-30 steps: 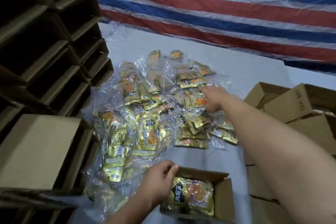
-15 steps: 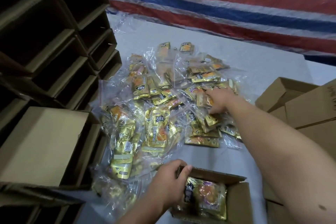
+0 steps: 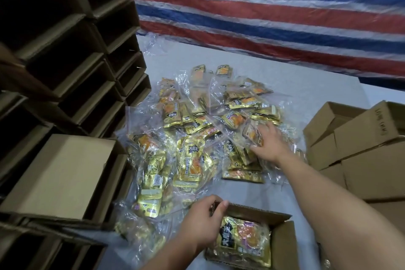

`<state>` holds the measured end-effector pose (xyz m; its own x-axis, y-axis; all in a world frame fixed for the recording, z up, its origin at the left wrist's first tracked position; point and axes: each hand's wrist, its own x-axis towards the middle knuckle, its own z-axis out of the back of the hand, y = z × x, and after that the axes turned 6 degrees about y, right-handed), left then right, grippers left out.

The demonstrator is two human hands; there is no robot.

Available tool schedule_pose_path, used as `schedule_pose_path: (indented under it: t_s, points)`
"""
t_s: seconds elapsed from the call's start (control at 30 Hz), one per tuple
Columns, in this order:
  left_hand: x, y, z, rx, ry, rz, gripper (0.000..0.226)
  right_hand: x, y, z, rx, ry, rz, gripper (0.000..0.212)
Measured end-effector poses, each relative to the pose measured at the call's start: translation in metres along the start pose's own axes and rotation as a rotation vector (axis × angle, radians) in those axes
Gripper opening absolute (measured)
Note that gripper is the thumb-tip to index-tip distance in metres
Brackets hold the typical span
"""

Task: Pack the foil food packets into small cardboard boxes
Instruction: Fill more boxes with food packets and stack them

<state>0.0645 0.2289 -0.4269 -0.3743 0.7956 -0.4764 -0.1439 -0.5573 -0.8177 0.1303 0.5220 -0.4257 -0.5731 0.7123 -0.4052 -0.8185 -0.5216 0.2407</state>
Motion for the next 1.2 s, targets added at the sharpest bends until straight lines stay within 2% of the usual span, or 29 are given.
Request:
schedule_pose_path:
  t_s: [0.17,0.37,0.47,0.6,0.7,0.8,0.9,1.0,1.1,1.17,1.2]
  points:
    - [0.000,0.001,-0.001,-0.031,-0.013,0.003,0.023,0.002,-0.001,-0.023,-0.128,-0.084,0.057,0.095]
    - [0.000,0.001,-0.002,-0.044,-0.009,0.005,0.028,0.011,-0.009,-0.042,0.191,-0.099,-0.071,0.110]
    - [0.000,0.000,-0.002,-0.063,-0.024,0.002,0.027,0.016,-0.011,-0.045,0.094,-0.050,-0.077,0.109]
    - [0.000,0.001,-0.002,-0.075,-0.017,0.009,0.026,0.019,-0.006,-0.034,-0.106,-0.033,-0.030,0.084]
    - [-0.001,0.002,-0.002,-0.062,-0.016,-0.001,0.026,0.011,0.000,-0.026,-0.156,-0.052,0.017,0.087]
    - [0.000,0.003,-0.002,-0.044,-0.013,-0.005,0.025,-0.005,0.000,-0.012,0.113,-0.128,0.021,0.095]
    - [0.001,0.000,0.001,-0.012,0.006,-0.006,0.027,-0.030,-0.008,0.010,0.483,-0.259,-0.023,0.086]
    - [0.003,-0.002,0.001,0.016,0.020,-0.007,0.026,-0.058,-0.017,0.021,0.820,-0.382,-0.167,0.078]
    - [0.002,-0.005,0.002,0.031,0.025,-0.009,0.026,-0.085,-0.024,0.024,1.275,-0.398,-0.308,0.055]
    - [0.000,-0.005,0.002,0.029,0.037,-0.003,0.026,-0.104,-0.025,0.027,1.628,-0.332,-0.318,0.027]
    - [-0.001,-0.005,0.003,0.032,0.040,-0.004,0.026,-0.114,-0.025,0.029,1.741,-0.292,-0.314,0.021]
